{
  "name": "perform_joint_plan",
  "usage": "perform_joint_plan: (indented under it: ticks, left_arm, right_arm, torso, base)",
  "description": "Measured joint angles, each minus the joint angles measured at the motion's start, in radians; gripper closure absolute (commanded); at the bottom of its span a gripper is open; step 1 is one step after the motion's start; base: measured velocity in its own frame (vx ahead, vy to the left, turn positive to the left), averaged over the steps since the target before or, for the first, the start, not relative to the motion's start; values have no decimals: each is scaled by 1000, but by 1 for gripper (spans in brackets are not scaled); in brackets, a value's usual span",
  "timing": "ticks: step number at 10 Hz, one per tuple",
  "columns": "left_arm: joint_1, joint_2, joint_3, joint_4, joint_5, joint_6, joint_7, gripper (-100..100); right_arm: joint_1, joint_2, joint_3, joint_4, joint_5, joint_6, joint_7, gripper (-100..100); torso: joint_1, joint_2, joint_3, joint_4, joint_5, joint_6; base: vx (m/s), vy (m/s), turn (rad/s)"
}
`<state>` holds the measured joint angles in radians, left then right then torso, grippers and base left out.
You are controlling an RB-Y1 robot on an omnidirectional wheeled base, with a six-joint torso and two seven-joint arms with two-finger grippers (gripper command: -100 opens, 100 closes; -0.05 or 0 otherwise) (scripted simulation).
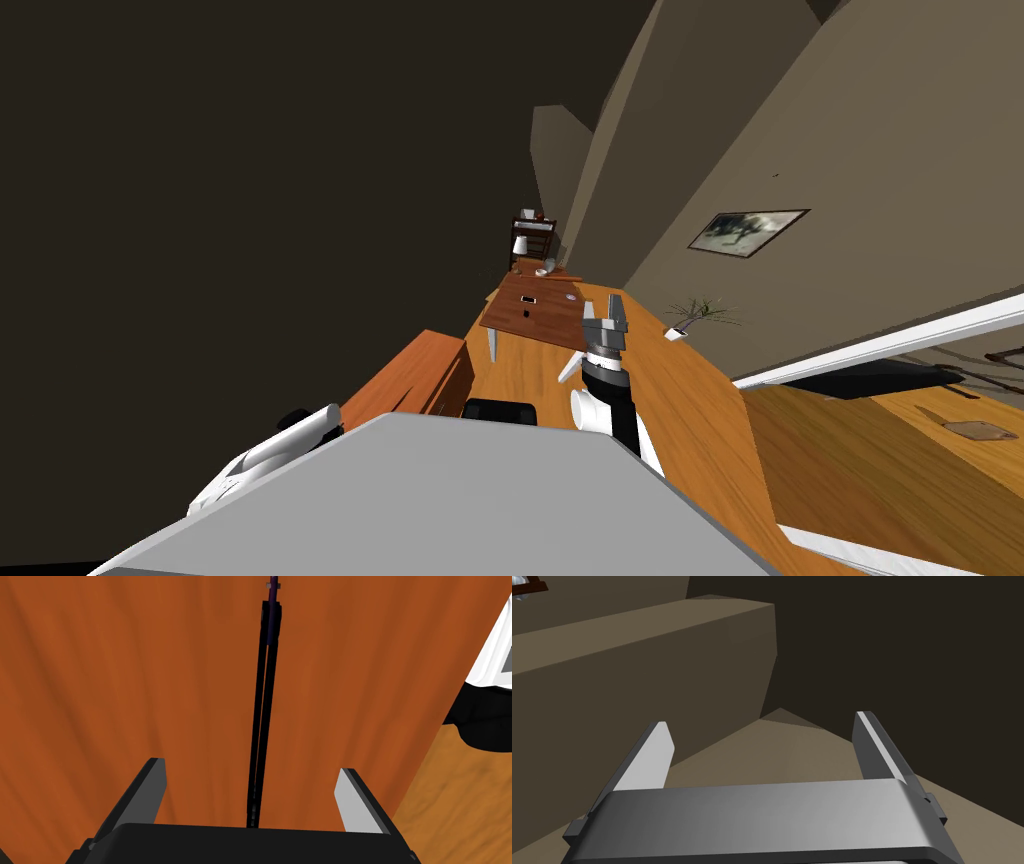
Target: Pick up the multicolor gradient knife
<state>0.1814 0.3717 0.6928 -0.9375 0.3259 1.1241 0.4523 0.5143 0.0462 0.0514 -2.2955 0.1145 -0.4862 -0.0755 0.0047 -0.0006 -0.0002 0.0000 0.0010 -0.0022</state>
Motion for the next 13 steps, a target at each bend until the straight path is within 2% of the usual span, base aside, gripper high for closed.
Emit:
perform_joint_plan:
  ticks: [4,5,9,10,11,13]
  left_arm:
    - [-49,-15,-17,66,-36,-49,53,-100]
    - [-51,-15,-18,68,-37,-53,56,100]
    - [-49,-17,-17,71,-35,-43,57,100]
    - [-49,-17,-18,71,-35,-43,57,0]
    - [-49,-17,-18,71,-35,-43,57,100]
    - [-25,-6,-9,37,-18,-29,29,100]
  right_arm:
    - [0,0,0,0,0,0,0,0]
    - [0,0,0,0,0,0,0,0]
    - [0,0,0,0,0,0,0,0]
    - [0,0,0,0,0,0,0,0]
    - [0,0,0,0,0,0,0,0]
    - [0,0,0,0,0,0,0,0]
  torso:
    - [1,1,1,0,0,0]
    - [0,0,0,0,0,-1]
    - [2,0,1,1,2,0]
    - [3,0,1,1,2,0]
    - [3,0,0,1,2,0]
    - [0,-5,-2,0,2,-1]
  base:
    - [-60,39,-43]
    - [-5,4,3]
    - [0,0,0]
    - [0,0,0]
    - [46,-38,118]
    - [88,-54,73]
